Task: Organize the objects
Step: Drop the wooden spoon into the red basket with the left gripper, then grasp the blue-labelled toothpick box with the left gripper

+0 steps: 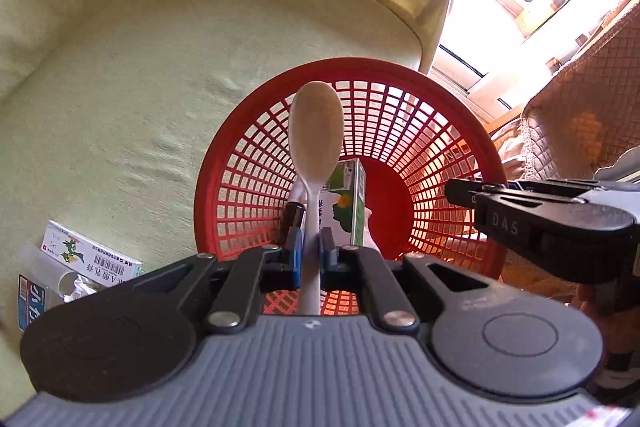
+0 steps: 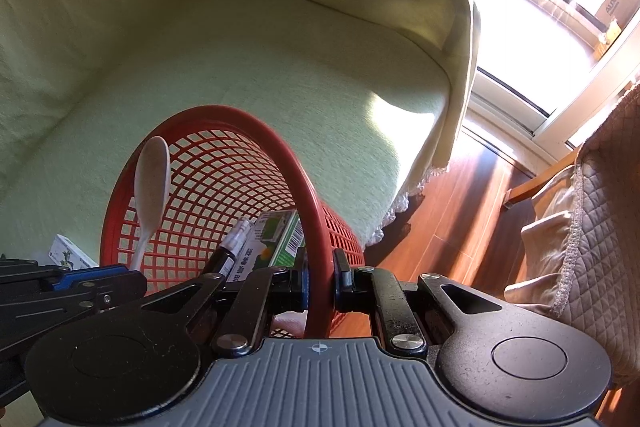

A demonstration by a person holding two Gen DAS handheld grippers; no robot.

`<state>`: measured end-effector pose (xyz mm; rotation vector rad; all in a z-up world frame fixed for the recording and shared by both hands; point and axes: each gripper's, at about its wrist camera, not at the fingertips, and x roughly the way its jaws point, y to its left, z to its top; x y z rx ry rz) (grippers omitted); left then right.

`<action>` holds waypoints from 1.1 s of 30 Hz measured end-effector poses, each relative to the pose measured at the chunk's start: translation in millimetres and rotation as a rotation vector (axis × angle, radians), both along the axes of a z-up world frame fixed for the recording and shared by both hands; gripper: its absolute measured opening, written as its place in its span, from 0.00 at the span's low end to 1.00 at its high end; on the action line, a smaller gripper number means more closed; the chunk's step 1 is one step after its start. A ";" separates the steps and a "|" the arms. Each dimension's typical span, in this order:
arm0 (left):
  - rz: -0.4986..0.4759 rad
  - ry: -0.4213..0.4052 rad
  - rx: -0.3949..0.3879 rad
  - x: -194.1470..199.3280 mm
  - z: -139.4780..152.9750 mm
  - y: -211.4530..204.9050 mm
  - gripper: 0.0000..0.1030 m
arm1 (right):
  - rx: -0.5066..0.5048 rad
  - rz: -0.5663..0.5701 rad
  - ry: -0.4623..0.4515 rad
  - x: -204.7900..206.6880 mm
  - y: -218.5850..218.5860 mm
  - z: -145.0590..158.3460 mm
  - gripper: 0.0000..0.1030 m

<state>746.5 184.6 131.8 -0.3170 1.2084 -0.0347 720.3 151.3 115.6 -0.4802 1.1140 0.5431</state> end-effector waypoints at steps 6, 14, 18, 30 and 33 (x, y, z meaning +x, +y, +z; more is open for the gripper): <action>-0.002 0.008 -0.029 11.3 -3.1 -6.8 0.06 | 0.003 -0.006 0.003 3.5 -2.1 -1.0 0.07; 0.034 0.006 -0.027 11.1 -3.9 -3.8 0.18 | 0.005 -0.011 0.005 5.9 -1.3 -0.4 0.08; 0.066 0.000 -0.013 3.1 -0.5 9.1 0.23 | 0.007 -0.016 0.008 5.2 0.1 0.4 0.08; 0.253 0.020 0.110 -62.6 -8.8 77.6 0.38 | 0.018 -0.041 0.026 12.1 -2.0 0.8 0.08; 0.319 0.036 0.158 -84.6 -18.3 100.4 0.39 | 0.019 -0.053 0.034 13.6 -4.5 0.5 0.08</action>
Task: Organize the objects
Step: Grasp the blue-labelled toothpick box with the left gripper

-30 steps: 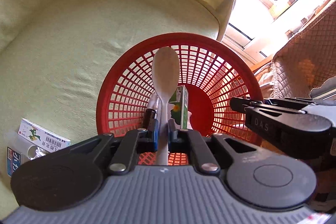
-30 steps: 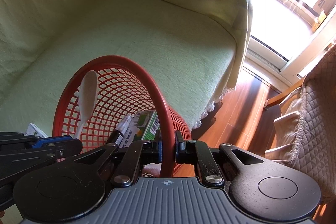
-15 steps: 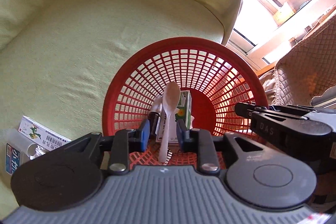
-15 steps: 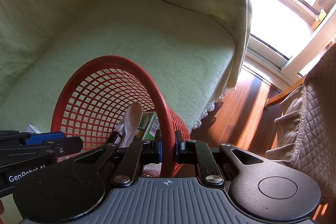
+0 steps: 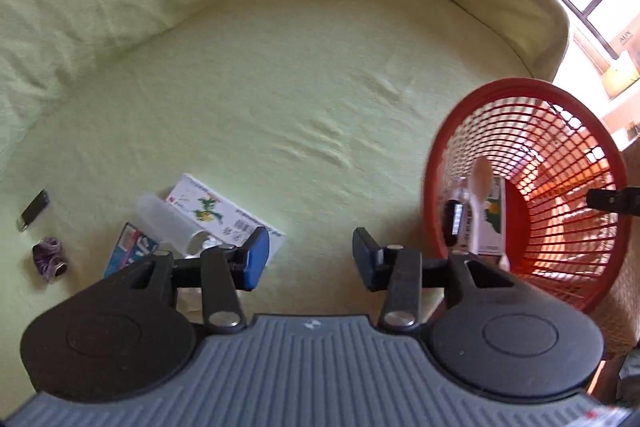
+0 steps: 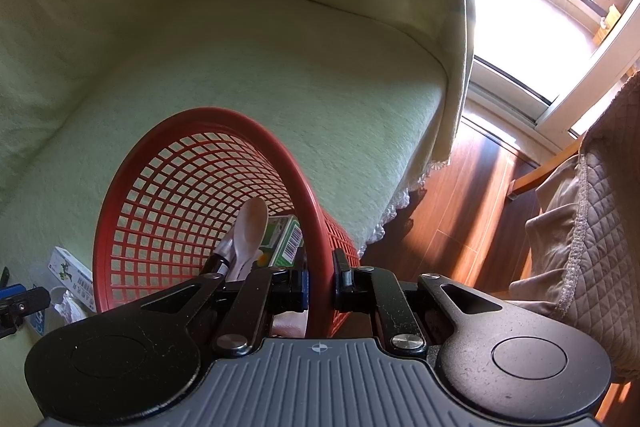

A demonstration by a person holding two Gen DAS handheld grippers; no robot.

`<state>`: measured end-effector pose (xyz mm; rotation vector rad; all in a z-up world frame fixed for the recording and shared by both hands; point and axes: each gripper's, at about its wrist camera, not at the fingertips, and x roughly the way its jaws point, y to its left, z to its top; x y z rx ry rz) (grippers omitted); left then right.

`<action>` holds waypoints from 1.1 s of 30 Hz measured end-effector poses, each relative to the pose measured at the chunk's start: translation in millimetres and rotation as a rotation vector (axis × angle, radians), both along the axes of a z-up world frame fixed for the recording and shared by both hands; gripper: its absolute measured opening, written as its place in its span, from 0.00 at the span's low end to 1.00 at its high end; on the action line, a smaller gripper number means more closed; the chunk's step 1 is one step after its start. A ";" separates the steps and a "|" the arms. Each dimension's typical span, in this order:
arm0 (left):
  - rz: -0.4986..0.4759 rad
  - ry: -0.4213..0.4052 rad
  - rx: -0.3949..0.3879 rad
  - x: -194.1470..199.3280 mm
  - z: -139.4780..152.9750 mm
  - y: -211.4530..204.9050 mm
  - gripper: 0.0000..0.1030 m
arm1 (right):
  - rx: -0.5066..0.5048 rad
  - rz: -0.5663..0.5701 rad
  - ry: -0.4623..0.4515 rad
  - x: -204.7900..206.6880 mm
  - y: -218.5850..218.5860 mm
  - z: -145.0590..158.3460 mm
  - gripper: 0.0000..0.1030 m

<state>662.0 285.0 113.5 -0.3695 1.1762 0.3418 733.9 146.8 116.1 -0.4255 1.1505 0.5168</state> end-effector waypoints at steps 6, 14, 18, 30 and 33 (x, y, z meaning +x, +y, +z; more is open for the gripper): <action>0.058 0.086 0.135 -45.3 -35.9 41.0 0.39 | 0.001 -0.017 0.012 0.1 -1.9 0.6 0.08; 0.124 0.164 0.166 -79.9 -85.3 86.5 0.39 | -0.006 -0.026 0.011 -0.6 -0.8 2.0 0.08; 0.065 0.168 0.163 -81.5 -104.4 97.6 0.43 | -0.011 -0.031 0.007 -1.2 0.0 1.8 0.08; -0.142 0.180 0.169 -56.0 -143.8 108.2 0.56 | -0.026 -0.044 -0.004 -2.8 3.1 0.1 0.08; -0.158 0.191 0.157 -56.7 -148.5 108.0 0.54 | -0.027 -0.051 -0.004 -3.0 3.1 -0.5 0.08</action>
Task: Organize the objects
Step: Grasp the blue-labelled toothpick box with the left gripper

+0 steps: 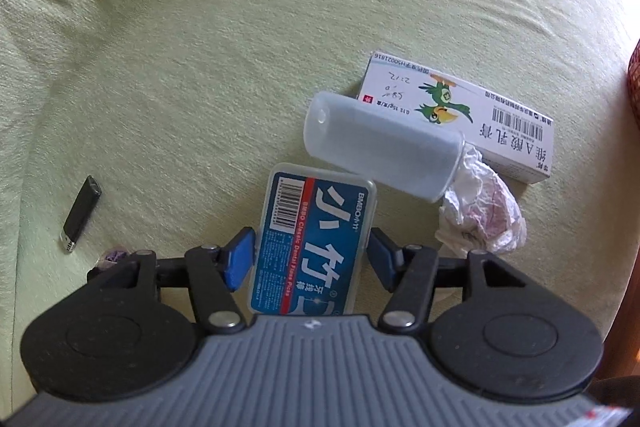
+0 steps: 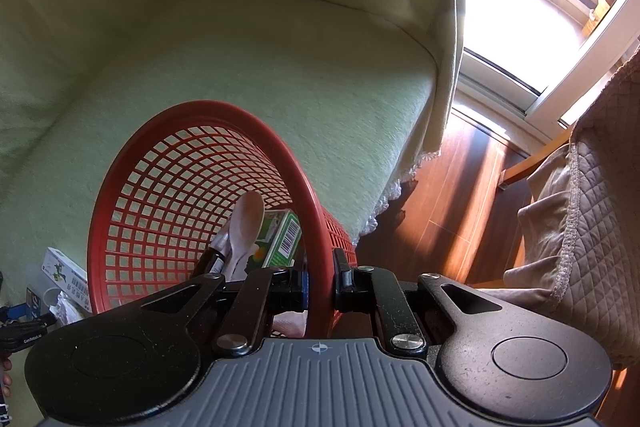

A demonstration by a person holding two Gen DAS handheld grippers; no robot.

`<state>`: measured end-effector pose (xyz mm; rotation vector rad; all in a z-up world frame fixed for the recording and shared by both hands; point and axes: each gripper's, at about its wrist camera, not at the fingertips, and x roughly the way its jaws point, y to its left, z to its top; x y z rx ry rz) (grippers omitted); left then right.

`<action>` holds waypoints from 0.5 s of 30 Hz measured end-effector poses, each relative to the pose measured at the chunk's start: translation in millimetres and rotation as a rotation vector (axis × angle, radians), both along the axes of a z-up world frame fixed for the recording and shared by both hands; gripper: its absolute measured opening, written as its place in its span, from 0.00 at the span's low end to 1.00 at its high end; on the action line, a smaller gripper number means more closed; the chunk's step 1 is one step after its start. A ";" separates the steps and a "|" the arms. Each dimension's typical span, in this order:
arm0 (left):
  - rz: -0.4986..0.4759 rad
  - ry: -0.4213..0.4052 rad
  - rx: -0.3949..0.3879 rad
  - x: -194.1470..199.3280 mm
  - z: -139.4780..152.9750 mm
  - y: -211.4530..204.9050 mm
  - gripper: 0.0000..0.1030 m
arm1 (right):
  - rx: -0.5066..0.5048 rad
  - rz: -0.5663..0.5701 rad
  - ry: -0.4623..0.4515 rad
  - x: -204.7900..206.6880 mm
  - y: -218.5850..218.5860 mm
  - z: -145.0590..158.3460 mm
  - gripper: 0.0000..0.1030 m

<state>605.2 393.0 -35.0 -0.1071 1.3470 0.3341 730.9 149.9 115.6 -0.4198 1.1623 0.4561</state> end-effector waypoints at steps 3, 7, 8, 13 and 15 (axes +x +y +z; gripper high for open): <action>0.009 0.006 0.002 -3.5 1.1 -4.0 0.54 | 0.001 -0.007 0.000 -0.4 -0.1 -0.3 0.08; 0.070 0.003 -0.007 -10.2 7.2 -7.2 0.53 | 0.003 -0.011 0.001 -0.1 -0.4 -0.2 0.08; 0.089 -0.005 -0.012 -12.1 11.7 -8.2 0.53 | 0.003 -0.011 0.001 -0.2 -0.3 -0.4 0.08; 0.149 -0.021 -0.027 -13.5 41.6 -17.7 0.53 | 0.002 -0.012 0.002 -0.5 0.4 -0.7 0.08; 0.184 -0.016 -0.047 -10.5 55.1 -20.7 0.53 | -0.002 -0.008 0.005 -1.3 1.6 -1.8 0.08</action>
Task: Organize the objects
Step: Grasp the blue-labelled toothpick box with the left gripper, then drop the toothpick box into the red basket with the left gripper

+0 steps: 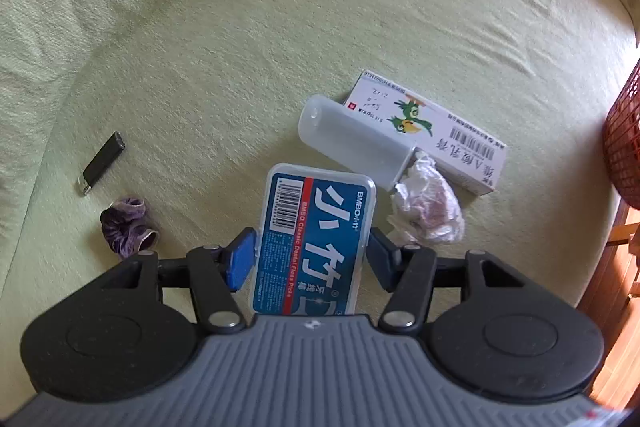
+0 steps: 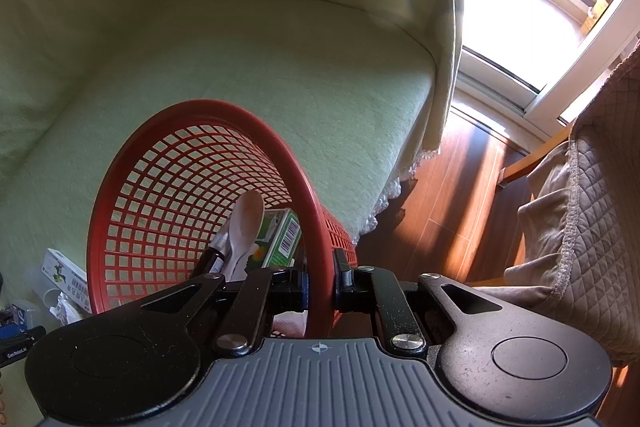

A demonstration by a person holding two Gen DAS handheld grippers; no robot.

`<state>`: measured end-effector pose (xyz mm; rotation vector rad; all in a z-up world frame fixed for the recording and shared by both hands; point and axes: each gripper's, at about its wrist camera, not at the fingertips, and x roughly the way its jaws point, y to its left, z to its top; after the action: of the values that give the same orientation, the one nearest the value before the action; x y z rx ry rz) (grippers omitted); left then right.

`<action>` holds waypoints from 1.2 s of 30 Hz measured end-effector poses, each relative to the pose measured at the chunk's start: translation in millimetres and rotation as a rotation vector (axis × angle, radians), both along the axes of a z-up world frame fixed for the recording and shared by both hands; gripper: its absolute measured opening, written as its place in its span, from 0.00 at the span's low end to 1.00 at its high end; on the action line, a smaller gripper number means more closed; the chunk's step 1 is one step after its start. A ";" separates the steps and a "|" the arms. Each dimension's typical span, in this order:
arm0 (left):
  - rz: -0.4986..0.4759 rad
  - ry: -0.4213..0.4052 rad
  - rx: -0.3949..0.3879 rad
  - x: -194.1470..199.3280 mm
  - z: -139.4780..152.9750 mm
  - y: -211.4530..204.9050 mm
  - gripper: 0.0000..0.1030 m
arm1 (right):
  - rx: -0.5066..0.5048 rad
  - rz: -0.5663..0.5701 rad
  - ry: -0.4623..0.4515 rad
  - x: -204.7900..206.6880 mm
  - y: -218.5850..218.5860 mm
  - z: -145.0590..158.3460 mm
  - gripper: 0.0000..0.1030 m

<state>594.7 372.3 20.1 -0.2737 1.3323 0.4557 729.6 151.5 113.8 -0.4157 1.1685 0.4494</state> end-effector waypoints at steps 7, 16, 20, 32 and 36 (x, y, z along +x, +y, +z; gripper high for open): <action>0.046 0.002 -0.052 23.6 49.1 -26.0 0.53 | 0.002 0.007 -0.001 -0.5 0.1 -0.8 0.08; -0.058 -0.123 -0.132 78.1 105.0 -94.3 0.53 | 0.011 0.015 0.000 0.4 -0.5 -0.5 0.08; -0.108 -0.154 -0.161 101.7 116.3 -119.9 0.53 | 0.013 0.025 -0.002 0.8 -0.1 -0.9 0.08; -0.184 -0.170 -0.191 147.3 111.4 -165.6 0.53 | 0.024 0.026 0.001 4.7 -3.1 -2.8 0.08; -0.207 -0.156 -0.199 158.9 102.9 -177.7 0.54 | 0.028 0.028 0.001 5.1 -2.6 -2.7 0.08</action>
<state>753.6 194.6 123.0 -0.3254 1.2387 0.1252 734.7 148.9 111.1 -0.4086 1.1573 0.4898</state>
